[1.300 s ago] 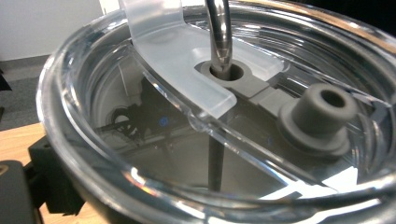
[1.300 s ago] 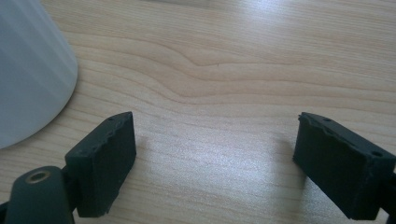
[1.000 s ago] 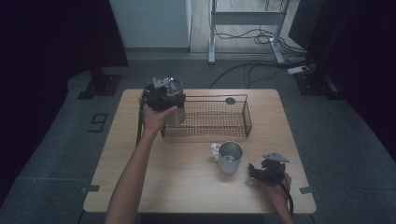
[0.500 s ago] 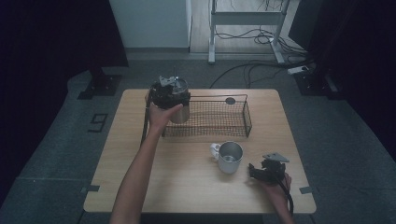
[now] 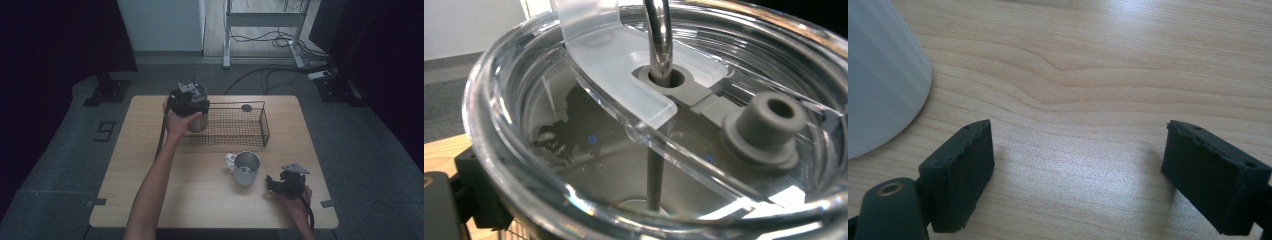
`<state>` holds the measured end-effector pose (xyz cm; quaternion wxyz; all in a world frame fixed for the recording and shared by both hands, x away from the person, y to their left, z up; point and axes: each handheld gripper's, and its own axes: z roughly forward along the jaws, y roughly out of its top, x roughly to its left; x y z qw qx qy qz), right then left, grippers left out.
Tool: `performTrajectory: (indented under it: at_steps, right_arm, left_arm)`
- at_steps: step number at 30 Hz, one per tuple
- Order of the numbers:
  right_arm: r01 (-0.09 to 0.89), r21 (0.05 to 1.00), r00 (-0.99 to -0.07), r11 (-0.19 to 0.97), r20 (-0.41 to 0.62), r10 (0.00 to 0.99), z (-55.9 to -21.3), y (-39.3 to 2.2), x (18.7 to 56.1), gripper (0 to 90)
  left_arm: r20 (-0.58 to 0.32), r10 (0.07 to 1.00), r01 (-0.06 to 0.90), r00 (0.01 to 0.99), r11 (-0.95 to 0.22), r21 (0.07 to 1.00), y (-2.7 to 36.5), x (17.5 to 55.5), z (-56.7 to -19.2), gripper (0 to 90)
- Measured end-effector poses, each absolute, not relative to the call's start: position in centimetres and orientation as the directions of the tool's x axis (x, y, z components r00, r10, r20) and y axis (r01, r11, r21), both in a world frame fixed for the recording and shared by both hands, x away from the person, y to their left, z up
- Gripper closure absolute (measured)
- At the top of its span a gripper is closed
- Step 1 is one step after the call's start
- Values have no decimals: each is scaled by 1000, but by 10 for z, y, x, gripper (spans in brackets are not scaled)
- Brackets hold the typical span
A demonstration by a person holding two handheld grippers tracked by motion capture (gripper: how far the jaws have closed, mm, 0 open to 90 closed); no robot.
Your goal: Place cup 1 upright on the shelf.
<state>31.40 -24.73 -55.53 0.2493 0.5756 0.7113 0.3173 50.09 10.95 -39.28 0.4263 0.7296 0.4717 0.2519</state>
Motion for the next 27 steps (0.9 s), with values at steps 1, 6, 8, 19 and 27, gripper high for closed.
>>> performTrajectory:
  at_steps: [1, 6, 8, 19, 27]
  right_arm:
    - [660, 739, -213, 136, 11, 977, -555, -247, 314, 130]
    - [660, 738, -215, 137, 11, 977, -555, -247, 314, 131]
    - [661, 738, -215, 137, 11, 977, -555, -247, 314, 131]
    - [660, 738, -215, 137, 11, 977, -555, -247, 314, 132]
    - [660, 738, -215, 137, 11, 977, -555, -247, 314, 132]
  left_arm:
    - [-37, 901, 474, 431, -192, 860, 109, 501, -394, 39]
    - [-28, 905, 483, 424, -200, 853, 106, 505, -402, 39]
    - [-30, 906, 489, 422, -199, 849, 106, 505, -406, 40]
    - [-50, 912, 527, 408, -190, 828, 108, 507, -432, 39]
    - [-57, 913, 543, 405, -189, 818, 107, 507, -442, 39]
